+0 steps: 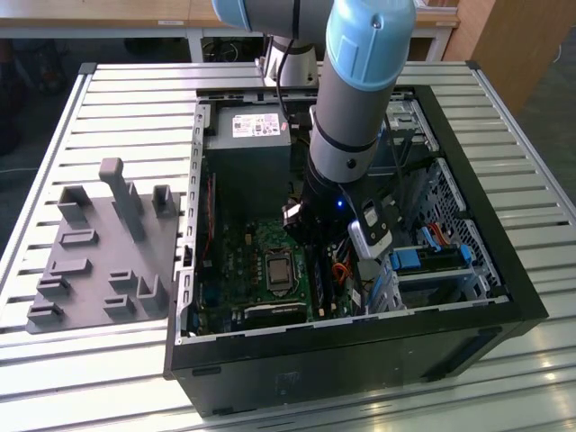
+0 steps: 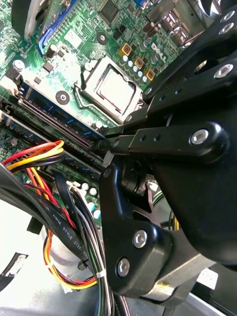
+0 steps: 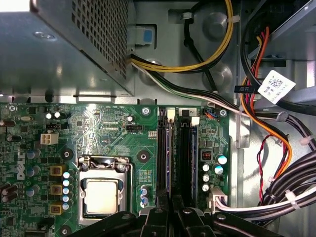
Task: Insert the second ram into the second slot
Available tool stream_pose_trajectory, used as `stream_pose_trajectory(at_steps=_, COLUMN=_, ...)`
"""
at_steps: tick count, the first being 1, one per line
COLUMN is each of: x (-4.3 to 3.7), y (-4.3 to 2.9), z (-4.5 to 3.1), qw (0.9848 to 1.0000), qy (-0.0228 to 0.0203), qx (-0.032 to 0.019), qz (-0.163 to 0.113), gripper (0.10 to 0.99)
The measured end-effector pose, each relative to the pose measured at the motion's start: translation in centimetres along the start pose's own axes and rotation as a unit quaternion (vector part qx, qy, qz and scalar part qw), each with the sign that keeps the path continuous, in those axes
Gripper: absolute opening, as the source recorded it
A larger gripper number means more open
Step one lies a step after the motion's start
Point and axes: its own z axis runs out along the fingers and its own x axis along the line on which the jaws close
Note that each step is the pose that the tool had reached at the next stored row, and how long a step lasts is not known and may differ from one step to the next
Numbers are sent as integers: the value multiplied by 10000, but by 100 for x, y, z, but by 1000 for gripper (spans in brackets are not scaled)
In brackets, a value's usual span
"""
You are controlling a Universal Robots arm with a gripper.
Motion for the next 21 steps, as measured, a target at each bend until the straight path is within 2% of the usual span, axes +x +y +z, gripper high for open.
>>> stream_pose_trajectory(at_steps=21, x=-12, y=-3, z=28, qw=10000, qy=-2, qx=-4, qz=68, gripper=137)
